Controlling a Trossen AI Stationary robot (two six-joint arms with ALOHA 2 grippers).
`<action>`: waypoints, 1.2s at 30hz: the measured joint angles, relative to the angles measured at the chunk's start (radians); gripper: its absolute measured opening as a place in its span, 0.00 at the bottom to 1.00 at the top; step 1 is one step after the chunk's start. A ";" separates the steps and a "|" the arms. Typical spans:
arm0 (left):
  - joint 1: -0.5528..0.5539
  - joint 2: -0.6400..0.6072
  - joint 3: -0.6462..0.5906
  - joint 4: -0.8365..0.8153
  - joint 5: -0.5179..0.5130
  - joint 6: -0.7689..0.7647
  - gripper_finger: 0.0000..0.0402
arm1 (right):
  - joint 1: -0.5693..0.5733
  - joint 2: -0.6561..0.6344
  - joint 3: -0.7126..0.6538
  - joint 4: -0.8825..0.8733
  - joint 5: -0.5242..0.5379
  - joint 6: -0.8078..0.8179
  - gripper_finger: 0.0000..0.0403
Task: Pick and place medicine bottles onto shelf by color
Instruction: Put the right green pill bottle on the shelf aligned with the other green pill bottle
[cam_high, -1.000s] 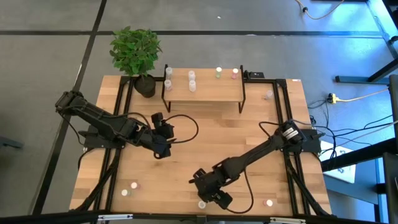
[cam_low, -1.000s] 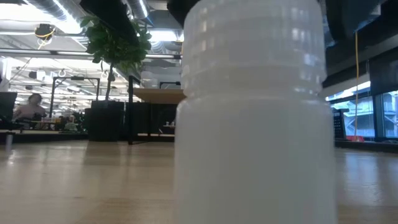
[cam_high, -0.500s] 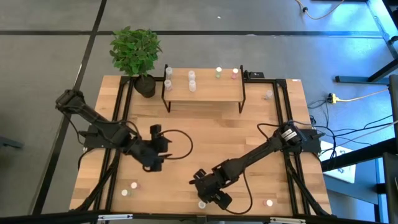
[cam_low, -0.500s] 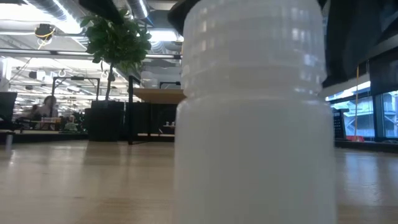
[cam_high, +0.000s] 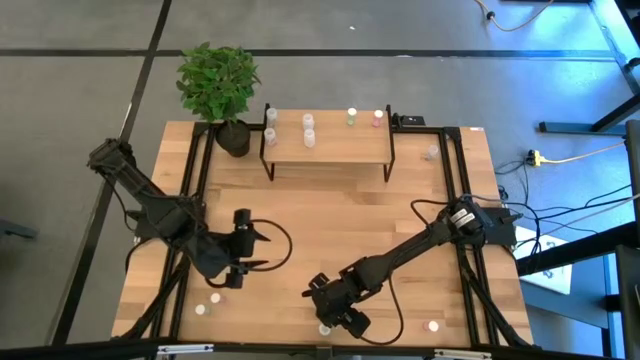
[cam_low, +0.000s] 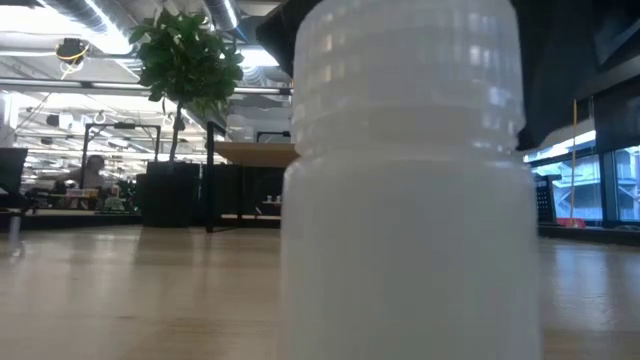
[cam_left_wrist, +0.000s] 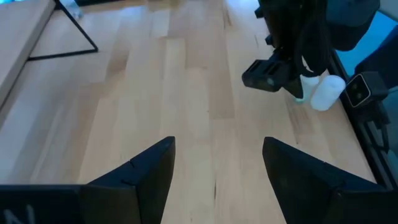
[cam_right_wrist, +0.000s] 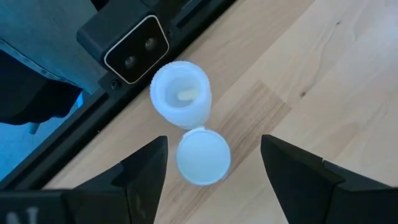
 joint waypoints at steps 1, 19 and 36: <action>-0.003 -0.001 0.000 0.000 -0.006 0.000 0.59 | 0.000 0.000 0.000 0.000 0.000 0.001 0.65; -0.011 -0.001 0.000 -0.002 -0.012 0.000 0.59 | 0.022 0.000 0.000 0.011 0.012 0.001 0.44; -0.011 -0.001 0.000 -0.002 -0.012 0.000 0.59 | 0.022 0.006 0.000 0.006 0.027 0.030 0.41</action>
